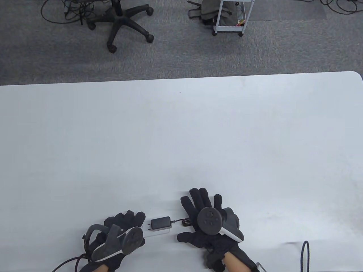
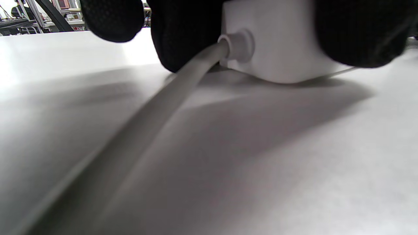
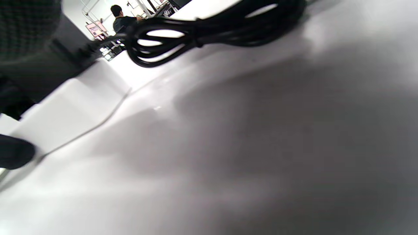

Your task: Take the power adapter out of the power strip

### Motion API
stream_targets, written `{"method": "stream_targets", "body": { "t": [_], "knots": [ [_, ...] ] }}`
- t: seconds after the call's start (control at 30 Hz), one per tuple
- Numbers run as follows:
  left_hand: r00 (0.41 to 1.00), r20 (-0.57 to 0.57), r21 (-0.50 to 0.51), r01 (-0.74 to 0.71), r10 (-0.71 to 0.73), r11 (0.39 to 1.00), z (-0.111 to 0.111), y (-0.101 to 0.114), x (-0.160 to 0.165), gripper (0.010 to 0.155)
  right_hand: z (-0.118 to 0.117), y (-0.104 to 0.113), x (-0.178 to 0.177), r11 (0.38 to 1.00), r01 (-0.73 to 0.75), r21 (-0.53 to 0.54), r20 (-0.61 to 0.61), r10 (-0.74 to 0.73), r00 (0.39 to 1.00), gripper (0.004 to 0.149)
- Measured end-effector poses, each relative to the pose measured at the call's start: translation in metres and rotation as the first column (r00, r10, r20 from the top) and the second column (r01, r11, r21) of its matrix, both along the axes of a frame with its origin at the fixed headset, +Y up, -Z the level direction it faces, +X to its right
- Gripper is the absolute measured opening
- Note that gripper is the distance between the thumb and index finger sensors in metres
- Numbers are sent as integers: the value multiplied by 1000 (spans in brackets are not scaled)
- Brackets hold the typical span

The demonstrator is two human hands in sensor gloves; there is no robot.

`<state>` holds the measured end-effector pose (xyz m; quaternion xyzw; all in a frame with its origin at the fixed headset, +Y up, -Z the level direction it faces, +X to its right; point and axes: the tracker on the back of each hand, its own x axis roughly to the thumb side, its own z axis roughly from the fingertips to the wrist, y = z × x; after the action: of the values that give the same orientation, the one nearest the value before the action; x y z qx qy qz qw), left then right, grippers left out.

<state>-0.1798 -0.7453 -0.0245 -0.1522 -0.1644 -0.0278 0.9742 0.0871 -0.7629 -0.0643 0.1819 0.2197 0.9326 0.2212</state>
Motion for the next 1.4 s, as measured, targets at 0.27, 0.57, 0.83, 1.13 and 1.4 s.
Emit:
{"method": "stream_targets", "body": {
  "t": [0.27,0.57,0.83,1.13,1.4],
  "knots": [
    [1000,-3,-3,-11,11,1000,0,1,-1,83,6,29,-51,991,99,91,-179,-82,980,109],
    [999,-11,-1,-39,39,999,0,0,-2,84,17,20,-79,984,-45,171,-184,77,980,80],
    [989,-3,10,-148,148,989,0,0,5,82,13,18,-72,979,77,188,-144,-50,988,65],
    [987,-50,-6,-153,153,988,-2,2,9,81,9,19,-70,972,176,157,-162,-150,975,60],
    [981,-40,-11,-191,190,982,-4,-1,4,81,7,20,-69,970,195,143,-151,-173,973,59]
  ]
}}
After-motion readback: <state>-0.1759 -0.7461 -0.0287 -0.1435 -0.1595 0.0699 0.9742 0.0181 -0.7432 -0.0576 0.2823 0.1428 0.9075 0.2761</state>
